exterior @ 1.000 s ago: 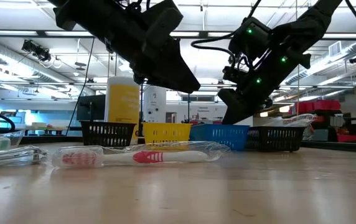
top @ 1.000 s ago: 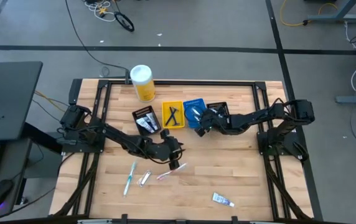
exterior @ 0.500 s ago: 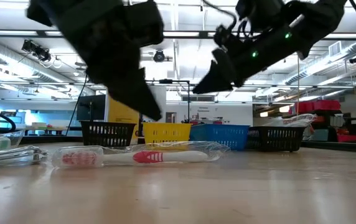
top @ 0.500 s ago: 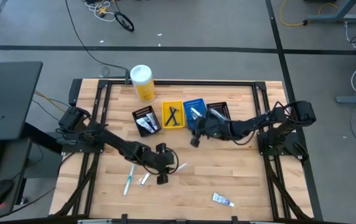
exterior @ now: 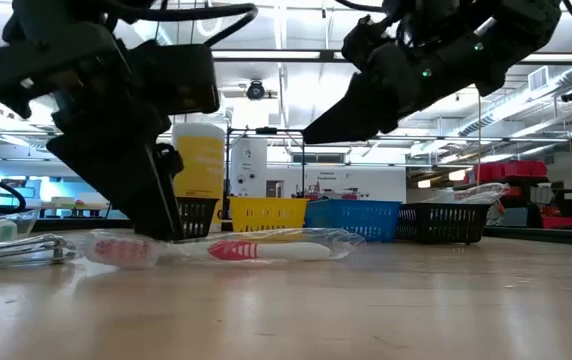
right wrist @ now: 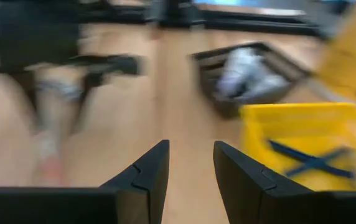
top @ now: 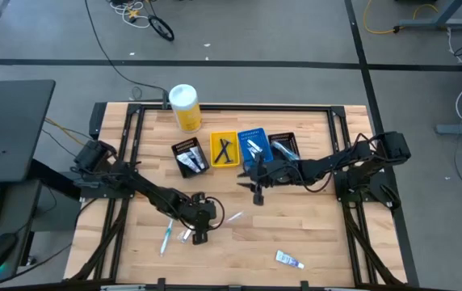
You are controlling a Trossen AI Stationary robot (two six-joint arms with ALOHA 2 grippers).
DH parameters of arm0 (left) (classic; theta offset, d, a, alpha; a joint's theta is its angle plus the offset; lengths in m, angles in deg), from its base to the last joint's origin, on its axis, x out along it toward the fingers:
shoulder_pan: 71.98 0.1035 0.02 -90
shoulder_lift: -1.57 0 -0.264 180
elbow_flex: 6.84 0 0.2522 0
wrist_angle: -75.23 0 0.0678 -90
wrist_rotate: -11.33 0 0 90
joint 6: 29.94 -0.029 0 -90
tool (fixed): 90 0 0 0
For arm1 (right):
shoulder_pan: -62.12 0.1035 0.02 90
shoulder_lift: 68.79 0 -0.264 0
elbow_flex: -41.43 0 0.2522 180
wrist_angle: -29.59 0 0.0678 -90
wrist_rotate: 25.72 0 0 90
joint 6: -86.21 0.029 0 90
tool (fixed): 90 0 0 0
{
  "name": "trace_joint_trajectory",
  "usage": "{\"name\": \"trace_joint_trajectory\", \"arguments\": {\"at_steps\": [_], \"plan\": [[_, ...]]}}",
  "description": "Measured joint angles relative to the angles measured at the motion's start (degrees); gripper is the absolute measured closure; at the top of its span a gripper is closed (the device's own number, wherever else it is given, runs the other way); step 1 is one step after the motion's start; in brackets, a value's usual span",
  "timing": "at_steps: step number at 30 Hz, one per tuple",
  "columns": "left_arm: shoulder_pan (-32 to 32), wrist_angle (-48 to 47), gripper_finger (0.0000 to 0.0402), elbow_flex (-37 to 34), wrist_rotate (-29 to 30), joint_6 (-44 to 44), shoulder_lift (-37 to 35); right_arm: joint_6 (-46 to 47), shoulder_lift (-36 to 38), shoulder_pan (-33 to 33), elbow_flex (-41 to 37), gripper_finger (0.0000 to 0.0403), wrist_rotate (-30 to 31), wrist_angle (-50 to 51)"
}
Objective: Pick & Place Travel size toiletries
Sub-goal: Put the orange toothbrush into the right black basket
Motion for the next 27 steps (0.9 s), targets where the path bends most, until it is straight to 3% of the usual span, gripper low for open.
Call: {"name": "trace_joint_trajectory", "arguments": {"at_steps": [4, 12, 16, 20, 27], "plan": [[0.0, 2.8, 0.0239, -2.2, 0.6, -1.7, -0.2, -2.8, 0.0, 0.7, 0.0, 0.0267, -8.2, -0.3], [0.2, 3.5, 0.0338, -2.5, 0.8, -4.1, 0.0, -0.4, -1.6, 2.3, 0.0, 0.0267, -15.4, -0.9], [0.2, 3.7, 0.0388, -2.6, 3.5, -5.2, 0.1, -1.9, -5.0, 4.2, 0.0, 0.0267, -16.2, -4.1], [0.2, 5.8, 0.0383, -2.6, 7.8, -7.6, 0.2, -2.1, -8.5, 5.4, 0.0, 0.0267, -16.1, -9.5], [1.9, 6.2, 0.0391, -2.0, 10.3, -10.2, 0.2, -0.5, -12.4, 5.3, 0.0, 0.0267, -12.9, -9.8]]}}
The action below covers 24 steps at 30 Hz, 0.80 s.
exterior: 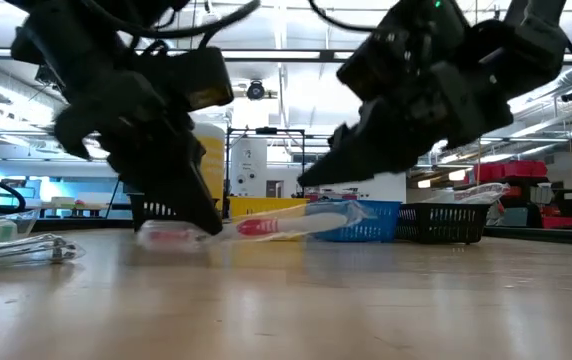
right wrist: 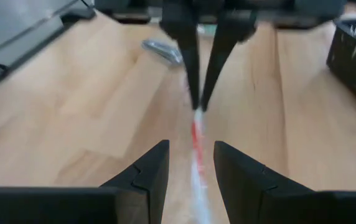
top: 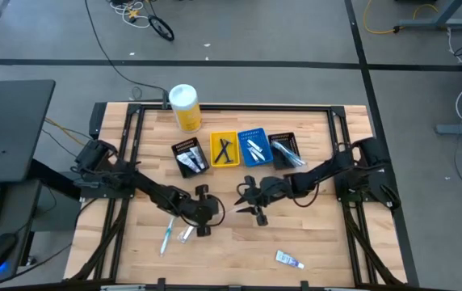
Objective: Pick & Place Travel size toiletries
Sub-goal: Put the orange toothbrush into the right black basket
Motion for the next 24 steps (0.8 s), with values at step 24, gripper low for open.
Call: {"name": "trace_joint_trajectory", "arguments": {"at_steps": [24], "plan": [[1.8, 7.7, 0.0398, 0.0, 7.0, -8.2, 0.0, 1.6, -1.1, -0.4, 0.0, 0.0267, 6.1, -0.4]]}}
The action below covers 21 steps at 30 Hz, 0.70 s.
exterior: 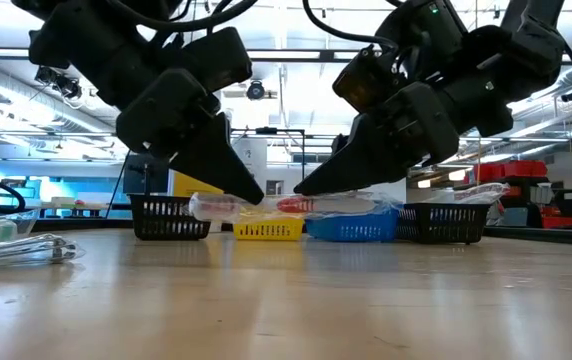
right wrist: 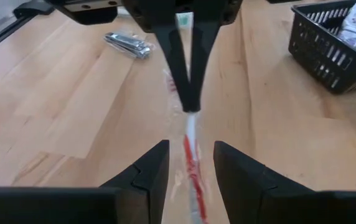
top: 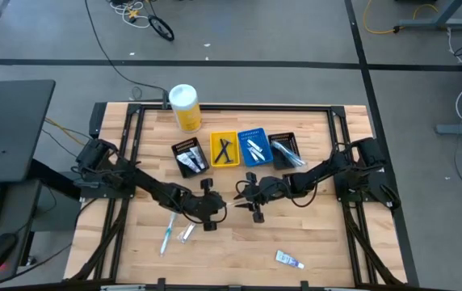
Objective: Pick & Place Travel size toiletries
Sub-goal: Put the orange toothbrush into the right black basket
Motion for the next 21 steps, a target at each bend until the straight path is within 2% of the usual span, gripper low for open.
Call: {"name": "trace_joint_trajectory", "arguments": {"at_steps": [8, 21], "plan": [[0.5, 2.8, 0.0399, 0.0, 2.6, -1.3, 0.0, 0.0, 0.0, 0.0, 0.0, 0.0267, -0.2, 0.0], [0.5, 5.7, 0.0399, 0.0, 0.6, -2.8, 0.0, 0.9, 0.0, -1.1, 0.0, 0.0267, 1.3, 0.7]]}}
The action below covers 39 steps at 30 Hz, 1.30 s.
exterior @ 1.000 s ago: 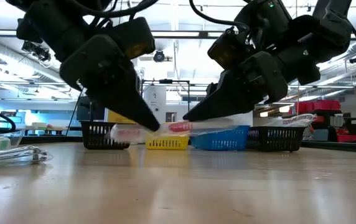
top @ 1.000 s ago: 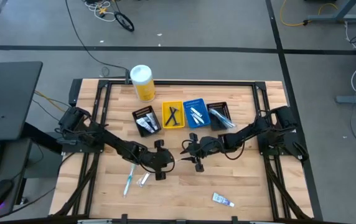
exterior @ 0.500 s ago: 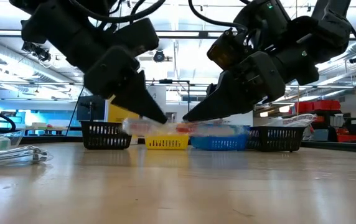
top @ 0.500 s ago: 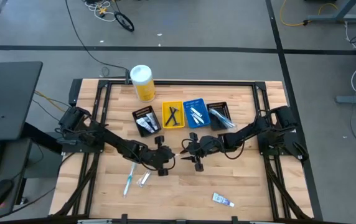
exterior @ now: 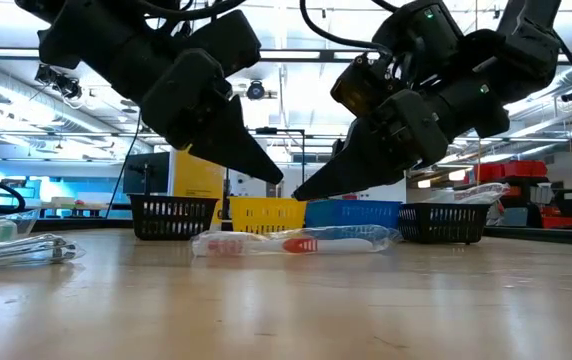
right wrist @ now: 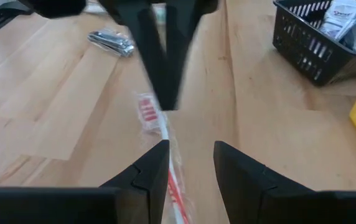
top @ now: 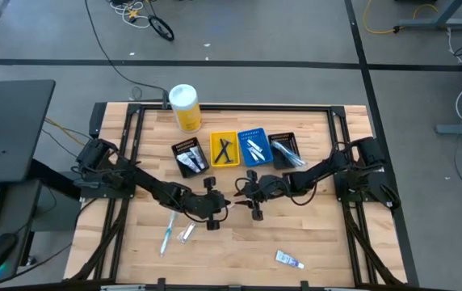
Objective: Pick & Place Travel size toiletries
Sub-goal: Put the orange toothbrush into the right black basket
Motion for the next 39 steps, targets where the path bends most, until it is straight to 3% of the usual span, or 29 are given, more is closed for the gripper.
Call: {"name": "trace_joint_trajectory", "arguments": {"at_steps": [6, 11, 18, 26, 33, 39], "plan": [[1.1, -1.8, 0.0367, 0.0, -9.1, 7.2, 0.0, 0.0, 0.0, -0.1, 0.0, 0.0267, -0.9, 0.4], [2.3, -7.0, 0.031, 0.0, -5.9, 9.1, 0.0, 0.8, 0.0, -1.2, 1.2, 0.0267, -6.6, 3.8], [3.8, -7.4, 0.026, 0.0, 0.8, 8.6, 0.0, 1.5, -0.4, -2.0, 8.6, 0.0267, -5.2, 22.8], [3.8, -7.5, 0.0263, 0.0, 1.9, 8.6, 0.0, 0.8, -2.3, -2.0, 9.3, 0.0267, -8.0, 25.3], [3.8, -7.4, 0.0278, 0.0, 1.9, 8.6, 0.0, 0.6, -2.6, -1.9, 9.5, 0.027, -3.6, 28.7], [3.8, -7.2, 0.0287, 0.0, 2.3, 8.6, 0.0, -2.6, -3.7, -0.5, 9.7, 0.0316, -1.4, 29.7]]}}
